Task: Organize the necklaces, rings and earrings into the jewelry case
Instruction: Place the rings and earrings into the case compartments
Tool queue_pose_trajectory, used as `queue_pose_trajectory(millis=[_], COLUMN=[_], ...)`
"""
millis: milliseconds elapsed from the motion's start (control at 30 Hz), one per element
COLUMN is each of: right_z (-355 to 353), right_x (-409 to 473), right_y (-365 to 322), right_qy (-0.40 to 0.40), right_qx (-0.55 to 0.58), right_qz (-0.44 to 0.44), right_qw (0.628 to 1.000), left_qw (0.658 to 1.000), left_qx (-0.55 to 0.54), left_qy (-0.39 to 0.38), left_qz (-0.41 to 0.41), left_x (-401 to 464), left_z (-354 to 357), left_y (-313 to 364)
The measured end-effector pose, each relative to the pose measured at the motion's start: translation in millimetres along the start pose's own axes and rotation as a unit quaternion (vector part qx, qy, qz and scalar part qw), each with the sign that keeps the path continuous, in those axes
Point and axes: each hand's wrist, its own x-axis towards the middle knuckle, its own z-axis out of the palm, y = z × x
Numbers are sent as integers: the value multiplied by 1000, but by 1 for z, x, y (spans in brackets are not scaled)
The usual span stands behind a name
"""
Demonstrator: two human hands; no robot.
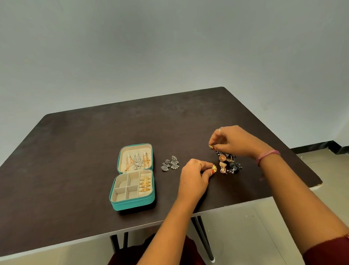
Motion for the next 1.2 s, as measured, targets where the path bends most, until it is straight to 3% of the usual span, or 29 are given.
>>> queue_pose_trajectory(millis=[133,267,400,500,600,933,1100,1200], right_z=[-1,0,4,7,7,10,15,18], right_x=[-21,-36,-47,-51,-56,-59,-55,-54], right_y=[-3,-10,-18,-27,-35,-51,-61,-64], right_qy=[100,112,124,130,135,141,127,120], right_qx=[188,392,510,536,559,593,590,598], right_qz=[57,78,88,86,76,81,81,74], right_qw=[976,910,847,830,814,788,793,789], left_qw=[1000,997,982,945,921,896,925,919], left_qx=[2,-59,-181,-320,-383,-437,-371,-385], left_qy=[22,38,47,18,9,35,73,79], left_qz=[-9,-23,-33,-65,-61,-77,-39,-35], left_x=[-2,-5,-12,-17,-24,-26,-31,-36], left_z=[2,-1,-9,-19,-28,-52,-62,-69], left_y=[-1,2,7,14,21,32,33,34])
